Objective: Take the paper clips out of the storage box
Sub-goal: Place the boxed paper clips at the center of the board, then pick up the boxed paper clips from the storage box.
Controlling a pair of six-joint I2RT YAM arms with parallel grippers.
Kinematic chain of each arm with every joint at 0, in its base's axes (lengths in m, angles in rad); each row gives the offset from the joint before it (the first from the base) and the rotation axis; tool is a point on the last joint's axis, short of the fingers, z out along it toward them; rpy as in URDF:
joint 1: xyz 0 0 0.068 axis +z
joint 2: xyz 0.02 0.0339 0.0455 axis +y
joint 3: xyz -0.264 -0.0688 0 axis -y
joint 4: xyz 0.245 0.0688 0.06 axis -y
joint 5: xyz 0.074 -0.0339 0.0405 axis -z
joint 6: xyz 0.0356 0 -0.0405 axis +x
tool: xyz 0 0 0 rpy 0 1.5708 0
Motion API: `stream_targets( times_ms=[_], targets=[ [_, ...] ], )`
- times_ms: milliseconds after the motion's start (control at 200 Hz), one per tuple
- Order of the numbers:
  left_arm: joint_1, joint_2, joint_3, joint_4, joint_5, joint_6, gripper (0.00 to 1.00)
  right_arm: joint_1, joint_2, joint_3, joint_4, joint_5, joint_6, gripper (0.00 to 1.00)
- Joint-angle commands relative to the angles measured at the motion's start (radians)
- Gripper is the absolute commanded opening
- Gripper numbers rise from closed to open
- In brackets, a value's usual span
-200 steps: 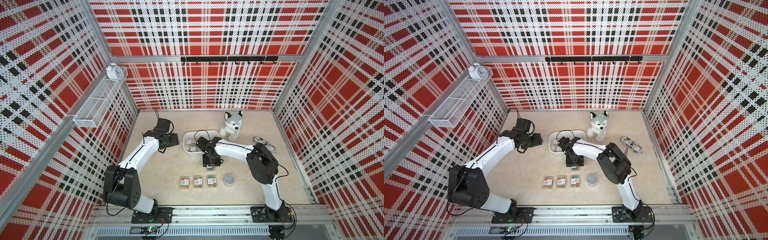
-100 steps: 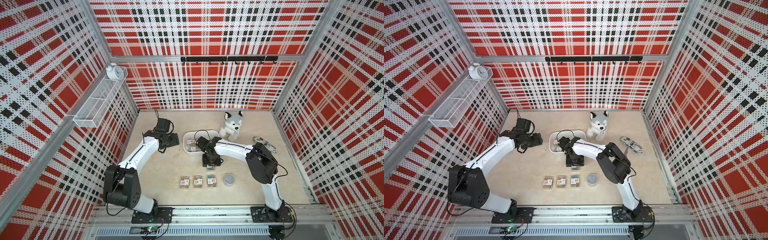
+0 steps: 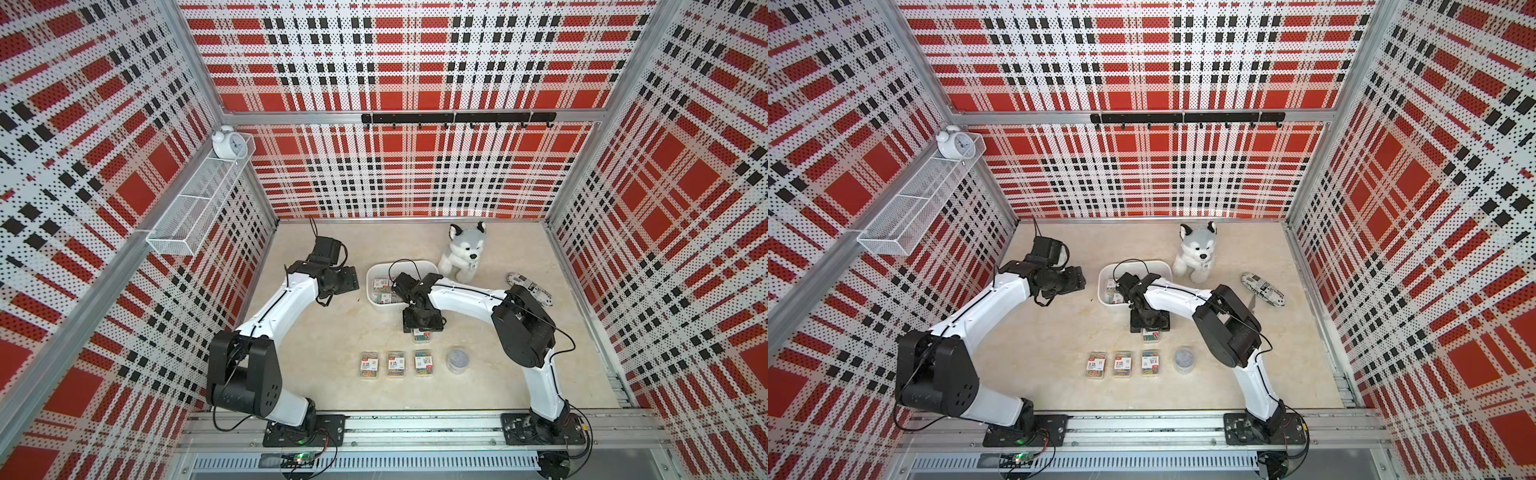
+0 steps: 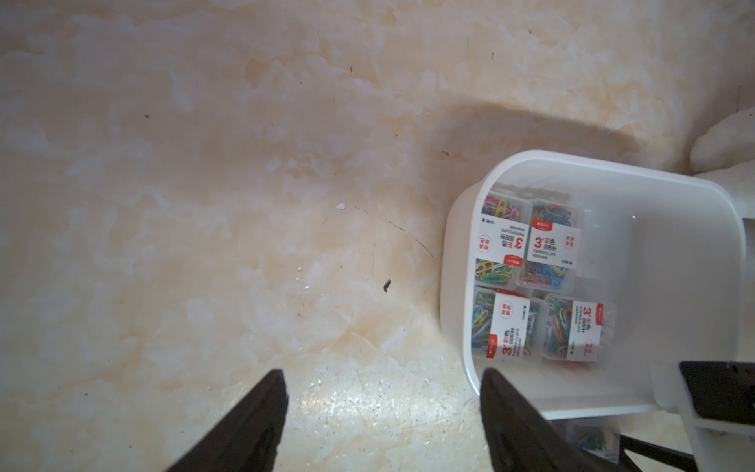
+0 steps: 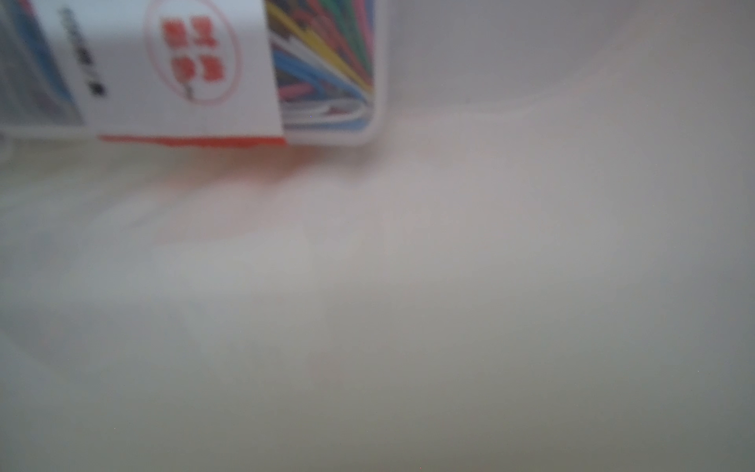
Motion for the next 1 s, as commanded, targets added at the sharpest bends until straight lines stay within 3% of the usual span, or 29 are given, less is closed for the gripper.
stream_targets(
  times_ms=[0, 736, 992],
  targets=[
    [0.005, 0.007, 0.015, -0.003, 0.002, 0.008, 0.77, -0.007, 0.007, 0.027, -0.022, 0.029, -0.011, 0.8],
    [0.005, -0.022, -0.007, 0.019, 0.007, -0.057, 0.76, -0.008, -0.21, 0.161, -0.215, 0.067, -0.09, 0.83],
    [-0.046, 0.086, 0.19, 0.009, -0.01, -0.087, 0.75, -0.061, -0.309, 0.194, -0.098, 0.06, -0.211, 0.81]
  ],
)
